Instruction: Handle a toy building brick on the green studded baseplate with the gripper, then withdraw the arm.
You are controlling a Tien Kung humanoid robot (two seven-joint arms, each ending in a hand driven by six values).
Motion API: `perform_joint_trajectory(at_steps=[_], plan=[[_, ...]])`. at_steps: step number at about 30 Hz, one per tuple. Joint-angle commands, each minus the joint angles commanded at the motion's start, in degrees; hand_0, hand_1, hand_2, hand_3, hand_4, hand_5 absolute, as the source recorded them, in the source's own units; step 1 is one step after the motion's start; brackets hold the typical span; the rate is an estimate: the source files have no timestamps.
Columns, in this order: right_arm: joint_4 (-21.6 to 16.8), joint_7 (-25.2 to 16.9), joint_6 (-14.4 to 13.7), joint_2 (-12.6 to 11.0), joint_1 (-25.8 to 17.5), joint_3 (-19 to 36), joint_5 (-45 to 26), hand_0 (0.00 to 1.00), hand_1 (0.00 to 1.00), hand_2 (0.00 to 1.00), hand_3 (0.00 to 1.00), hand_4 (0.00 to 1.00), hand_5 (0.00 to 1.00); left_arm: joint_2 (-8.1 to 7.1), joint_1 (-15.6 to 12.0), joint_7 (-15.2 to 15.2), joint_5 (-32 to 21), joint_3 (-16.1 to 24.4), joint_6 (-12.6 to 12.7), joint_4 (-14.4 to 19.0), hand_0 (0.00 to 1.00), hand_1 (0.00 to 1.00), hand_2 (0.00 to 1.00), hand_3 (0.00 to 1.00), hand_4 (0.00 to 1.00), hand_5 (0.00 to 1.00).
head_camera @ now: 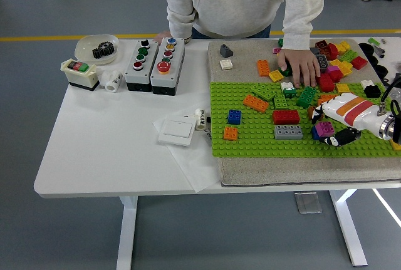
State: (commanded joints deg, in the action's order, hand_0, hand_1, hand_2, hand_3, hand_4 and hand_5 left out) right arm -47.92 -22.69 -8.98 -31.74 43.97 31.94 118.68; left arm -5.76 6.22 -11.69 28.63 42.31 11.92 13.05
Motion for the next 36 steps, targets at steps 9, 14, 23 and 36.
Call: perform_joint_trajectory(at_steps=[9, 14, 23, 36], plan=[[0.1, -0.8, 0.0, 0.0, 0.2, 0.3, -0.1, 0.523, 0.57, 0.661, 0.627, 0.832, 0.283, -0.05, 0.1, 0.0, -0.1, -0.1, 0.0, 0.0, 0.8, 0.845, 0.841, 0.742, 0.81, 0.678], [0.0, -1.4, 0.1, 0.0, 0.2, 0.4, -0.2, 0.523, 0.57, 0.661, 0.627, 0.832, 0.283, -0.09, 0.2, 0.0, -0.2, -0.3, -0.1, 0.1, 0.8, 0.845, 0.841, 0.742, 0.81, 0.678], [-1.7, -2.0, 0.1, -0.2, 0.0, 1.4, -0.3, 0.528, 0.593, 0.7, 0.782, 0.942, 0.295, -0.12, 0.2, 0.0, -0.3, -0.4, -0.1, 0.1, 0.8, 0.845, 0.842, 0.743, 0.81, 0.678], [-12.0, -0.6, 5.0, -4.8, -4.9, 10.7, -3.5, 0.541, 0.604, 0.717, 0.796, 0.998, 0.369, -0.15, 0.0, 0.1, -0.2, -0.2, -0.1, -0.1, 0.8, 0.845, 0.842, 0.745, 0.812, 0.678]])
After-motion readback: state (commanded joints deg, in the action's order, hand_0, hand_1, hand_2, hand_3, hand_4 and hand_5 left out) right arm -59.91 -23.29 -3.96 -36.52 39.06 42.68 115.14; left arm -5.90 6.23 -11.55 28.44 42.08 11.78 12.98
